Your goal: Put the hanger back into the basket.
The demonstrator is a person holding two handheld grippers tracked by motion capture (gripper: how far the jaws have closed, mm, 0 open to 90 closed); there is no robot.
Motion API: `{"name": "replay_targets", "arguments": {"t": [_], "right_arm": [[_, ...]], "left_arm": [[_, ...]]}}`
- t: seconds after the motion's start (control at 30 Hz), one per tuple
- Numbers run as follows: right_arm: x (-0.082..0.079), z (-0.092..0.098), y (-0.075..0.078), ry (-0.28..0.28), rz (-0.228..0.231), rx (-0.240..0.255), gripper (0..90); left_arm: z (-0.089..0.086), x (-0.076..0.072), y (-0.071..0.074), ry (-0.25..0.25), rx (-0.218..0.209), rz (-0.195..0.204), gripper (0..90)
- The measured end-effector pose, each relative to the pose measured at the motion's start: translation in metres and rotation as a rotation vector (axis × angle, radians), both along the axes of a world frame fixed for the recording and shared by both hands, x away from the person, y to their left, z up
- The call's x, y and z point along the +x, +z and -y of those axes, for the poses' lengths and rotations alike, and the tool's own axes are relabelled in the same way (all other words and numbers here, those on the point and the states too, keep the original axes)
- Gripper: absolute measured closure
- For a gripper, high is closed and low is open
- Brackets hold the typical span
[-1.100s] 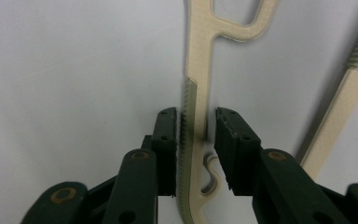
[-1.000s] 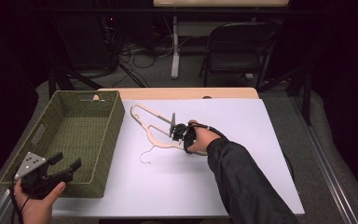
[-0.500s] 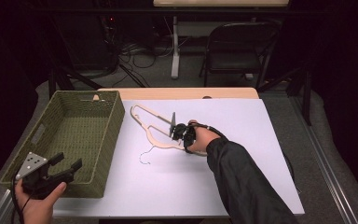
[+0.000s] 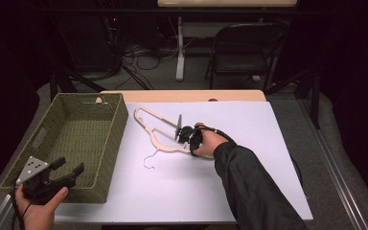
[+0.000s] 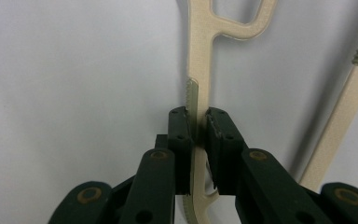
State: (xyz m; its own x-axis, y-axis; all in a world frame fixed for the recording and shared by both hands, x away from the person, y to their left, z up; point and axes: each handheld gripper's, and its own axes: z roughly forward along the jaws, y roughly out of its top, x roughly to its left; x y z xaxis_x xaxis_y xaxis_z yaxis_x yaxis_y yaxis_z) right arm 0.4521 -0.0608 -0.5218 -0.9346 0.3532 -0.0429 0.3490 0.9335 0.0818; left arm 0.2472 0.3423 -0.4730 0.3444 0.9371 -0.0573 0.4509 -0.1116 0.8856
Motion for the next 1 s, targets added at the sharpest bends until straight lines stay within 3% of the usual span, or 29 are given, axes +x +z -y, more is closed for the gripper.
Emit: {"name": "replay_targets", "arguments": {"t": [0.27,0.63,0.67,1.0], "right_arm": [[-0.006,0.007,0.008,0.011,0.005,0.034,80.6],[-0.026,0.037,0.017,0.012,0.028,0.115,80.5],[-0.031,0.043,0.021,0.013,0.031,0.138,80.6],[-0.058,0.067,0.039,0.053,0.045,0.154,80.5]], "left_arm": [[0.000,0.000,0.000,-0.002,0.001,0.004,27.7],[0.007,-0.001,0.002,-0.017,0.009,0.007,27.9],[0.008,-0.001,0.003,-0.022,0.011,0.008,27.8],[0.036,-0.004,0.010,-0.109,0.037,0.029,28.2]]}}
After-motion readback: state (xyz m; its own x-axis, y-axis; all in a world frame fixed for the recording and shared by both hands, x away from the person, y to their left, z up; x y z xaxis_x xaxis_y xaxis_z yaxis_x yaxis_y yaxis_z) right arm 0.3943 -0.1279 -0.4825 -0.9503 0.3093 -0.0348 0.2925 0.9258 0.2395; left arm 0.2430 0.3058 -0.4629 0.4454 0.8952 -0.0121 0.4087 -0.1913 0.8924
